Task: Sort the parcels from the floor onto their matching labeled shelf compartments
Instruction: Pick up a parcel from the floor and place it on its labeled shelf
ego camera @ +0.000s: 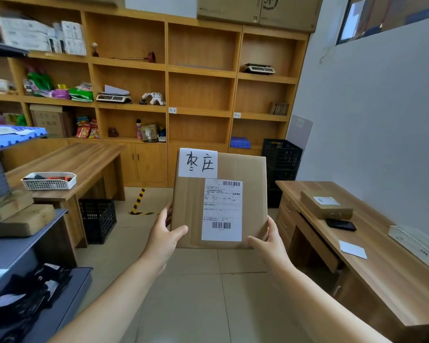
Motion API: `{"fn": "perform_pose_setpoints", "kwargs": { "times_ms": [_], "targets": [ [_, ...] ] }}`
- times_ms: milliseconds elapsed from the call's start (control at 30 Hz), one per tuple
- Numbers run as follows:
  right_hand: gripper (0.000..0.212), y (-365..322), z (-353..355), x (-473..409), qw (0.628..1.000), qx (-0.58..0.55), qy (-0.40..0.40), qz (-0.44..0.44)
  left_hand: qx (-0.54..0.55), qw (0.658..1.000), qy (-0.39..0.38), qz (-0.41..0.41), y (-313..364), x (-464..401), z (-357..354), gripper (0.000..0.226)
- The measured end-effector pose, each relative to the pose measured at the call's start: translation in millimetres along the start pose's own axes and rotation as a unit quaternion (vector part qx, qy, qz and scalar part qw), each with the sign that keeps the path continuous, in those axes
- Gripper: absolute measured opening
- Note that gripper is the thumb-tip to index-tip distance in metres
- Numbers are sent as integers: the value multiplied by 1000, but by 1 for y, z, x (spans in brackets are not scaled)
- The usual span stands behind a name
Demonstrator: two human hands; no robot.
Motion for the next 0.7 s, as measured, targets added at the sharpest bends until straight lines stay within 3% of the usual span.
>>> {"fn": "perform_pose_setpoints", "kwargs": {
  "times_ms": [267,700],
  "targets": [
    [84,4,13,-102,998,28,-54,19,10,1000,14,4,-5,-79,-62,65],
    [92,14,-53,-324,994,99,-6,37,3,1000,-14,4,-42,-308,-120,68]
  ]
}}
Point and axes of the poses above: each hand's wrist, its own x-axis away from the middle knuckle, its own z-axis out of the back of the hand, y = z × x, the point moved 5 cm from there along -x, towards the middle knuckle, and after that the axes turned 8 degrees about y, right-handed, at the moved point
